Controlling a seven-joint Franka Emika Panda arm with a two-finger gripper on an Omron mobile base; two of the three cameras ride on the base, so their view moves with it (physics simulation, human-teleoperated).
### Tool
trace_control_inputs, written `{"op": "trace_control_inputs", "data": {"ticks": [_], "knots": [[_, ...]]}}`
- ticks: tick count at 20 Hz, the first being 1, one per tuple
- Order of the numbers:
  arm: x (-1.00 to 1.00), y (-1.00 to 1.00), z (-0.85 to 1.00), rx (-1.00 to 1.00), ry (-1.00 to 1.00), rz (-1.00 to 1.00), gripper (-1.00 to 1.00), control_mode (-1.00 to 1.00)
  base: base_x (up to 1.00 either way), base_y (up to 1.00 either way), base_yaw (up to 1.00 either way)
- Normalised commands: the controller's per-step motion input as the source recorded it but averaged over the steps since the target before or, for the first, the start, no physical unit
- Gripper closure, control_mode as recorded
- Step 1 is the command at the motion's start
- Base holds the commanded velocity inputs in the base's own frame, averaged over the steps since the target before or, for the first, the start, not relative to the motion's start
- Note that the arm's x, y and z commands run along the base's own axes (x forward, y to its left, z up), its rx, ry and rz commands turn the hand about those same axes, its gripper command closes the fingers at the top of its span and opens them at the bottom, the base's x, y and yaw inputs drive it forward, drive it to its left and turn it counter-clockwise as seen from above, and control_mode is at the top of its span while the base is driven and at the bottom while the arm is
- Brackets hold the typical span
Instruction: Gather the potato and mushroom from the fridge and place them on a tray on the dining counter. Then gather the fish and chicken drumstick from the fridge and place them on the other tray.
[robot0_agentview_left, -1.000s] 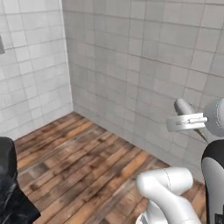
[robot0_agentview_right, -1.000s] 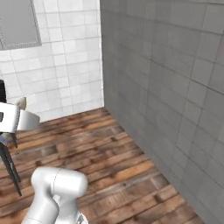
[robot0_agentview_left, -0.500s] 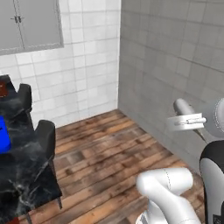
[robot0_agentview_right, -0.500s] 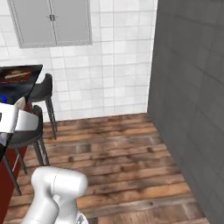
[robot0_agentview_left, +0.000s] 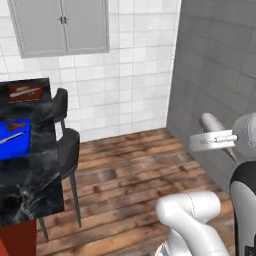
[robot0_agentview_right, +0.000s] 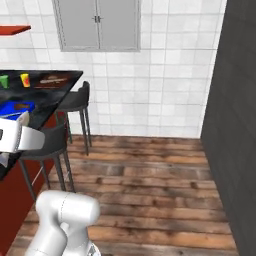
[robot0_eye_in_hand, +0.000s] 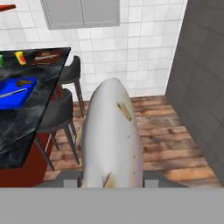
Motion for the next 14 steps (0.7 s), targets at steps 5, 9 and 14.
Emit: {"op": "trace_control_inputs", "data": {"ticks": [5, 9, 14], "knots": [[0.0, 0.0, 0.0, 0.0, 0.0, 0.0, 1.0, 1.0, 0.54, -0.49, 0.37], [0.0, 0.0, 0.0, 0.0, 0.0, 0.0, 1.0, 1.0, 0.65, -0.38, 0.39], [0.0, 0.0, 0.0, 0.0, 0.0, 0.0, 1.0, 1.0, 0.58, -0.31, 0.43]]}}
